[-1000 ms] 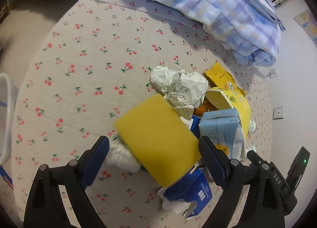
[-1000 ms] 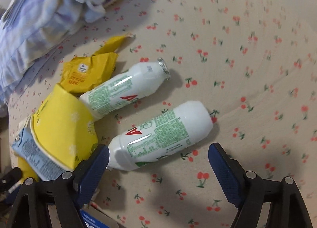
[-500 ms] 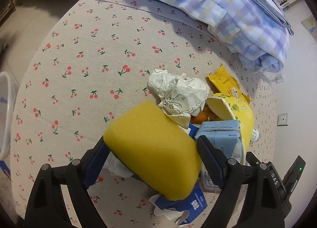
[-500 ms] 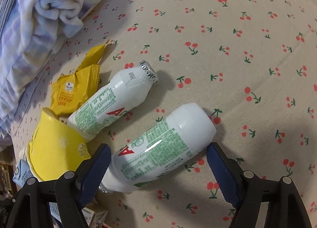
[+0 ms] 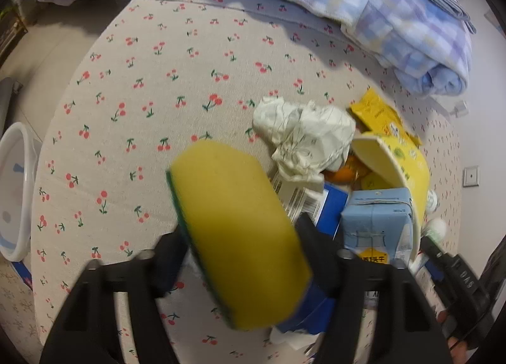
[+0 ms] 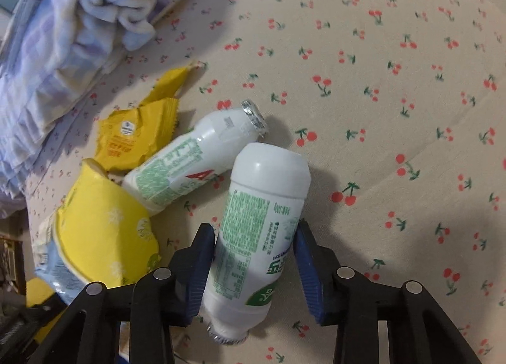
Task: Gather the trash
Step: 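Carry the sponge with the left tool to the white bin and release it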
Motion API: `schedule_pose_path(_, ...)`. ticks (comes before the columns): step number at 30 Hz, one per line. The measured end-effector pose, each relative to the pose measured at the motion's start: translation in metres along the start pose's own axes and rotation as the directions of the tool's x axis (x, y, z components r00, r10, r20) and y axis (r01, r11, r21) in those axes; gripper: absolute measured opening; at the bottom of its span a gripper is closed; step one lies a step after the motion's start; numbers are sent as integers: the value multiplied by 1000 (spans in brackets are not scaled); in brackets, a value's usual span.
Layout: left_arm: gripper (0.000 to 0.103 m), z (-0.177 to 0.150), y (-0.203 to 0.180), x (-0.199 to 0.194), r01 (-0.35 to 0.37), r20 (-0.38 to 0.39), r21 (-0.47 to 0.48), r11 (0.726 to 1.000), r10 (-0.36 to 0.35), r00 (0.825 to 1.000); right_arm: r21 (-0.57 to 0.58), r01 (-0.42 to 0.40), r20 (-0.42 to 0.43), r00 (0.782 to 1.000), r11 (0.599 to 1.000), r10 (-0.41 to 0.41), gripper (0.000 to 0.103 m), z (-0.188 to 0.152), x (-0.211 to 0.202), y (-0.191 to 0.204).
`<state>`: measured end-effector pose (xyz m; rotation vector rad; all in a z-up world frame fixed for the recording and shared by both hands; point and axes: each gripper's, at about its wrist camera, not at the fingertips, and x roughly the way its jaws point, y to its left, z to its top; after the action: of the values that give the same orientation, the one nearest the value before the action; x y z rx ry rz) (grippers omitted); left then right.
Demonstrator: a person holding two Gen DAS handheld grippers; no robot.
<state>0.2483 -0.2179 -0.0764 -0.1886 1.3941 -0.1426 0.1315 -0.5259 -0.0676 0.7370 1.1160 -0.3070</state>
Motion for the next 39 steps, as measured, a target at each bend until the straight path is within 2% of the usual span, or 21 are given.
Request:
schedule_pose_path(1,51,-3,4,-1,15,0,4,1000,-15,1000,-8,-4,5,1000,1000,4,45,-1,-4,1)
schedule_pose_path(3,41,-6,7,-3,33,1,19,999,-33,999,-28,-16,15,1000,999,16,44,-2,-12,3)
schedule_pose_path(7,34,-14,15,-13,73,9,47,996,-74,997,-74,-33,43,998,997,36,44,-6,-27,11)
schedule_pose_path(13,32,-30,30,-47,124,53,95,988,-129,990,-131,-82,74,993,988,92,44,-20,-54,21)
schedule_pose_path(15,32,-35,38,-58,155,81,113,981,-165,983,-152,-101,86,990,983,115,44,-26,-64,26)
schedule_pose_path(22,32,-56,74,-90,188,149,113,976,-203,968,-235,-175,87,976,956,200,44,-53,-84,58)
schedule_pose_path(26,32,-67,101,-97,140,197,108,984,-159,967,-343,-184,66,973,921,219,44,-79,-87,93)
schedule_pose_path(28,32,-69,121,-98,108,206,84,991,-123,971,-390,-188,51,973,901,225,44,-92,-86,110)
schedule_pose_path(31,32,-67,150,-103,105,223,39,994,-111,968,-450,-194,31,972,872,233,44,-112,-81,137)
schedule_pose_path(34,32,-68,184,-110,53,254,1,999,-52,966,-504,-200,19,970,840,243,44,-129,-78,161)
schedule_pose_path(39,32,-70,234,-113,-1,254,-44,999,12,967,-571,-217,-3,965,792,263,44,-153,-69,200)
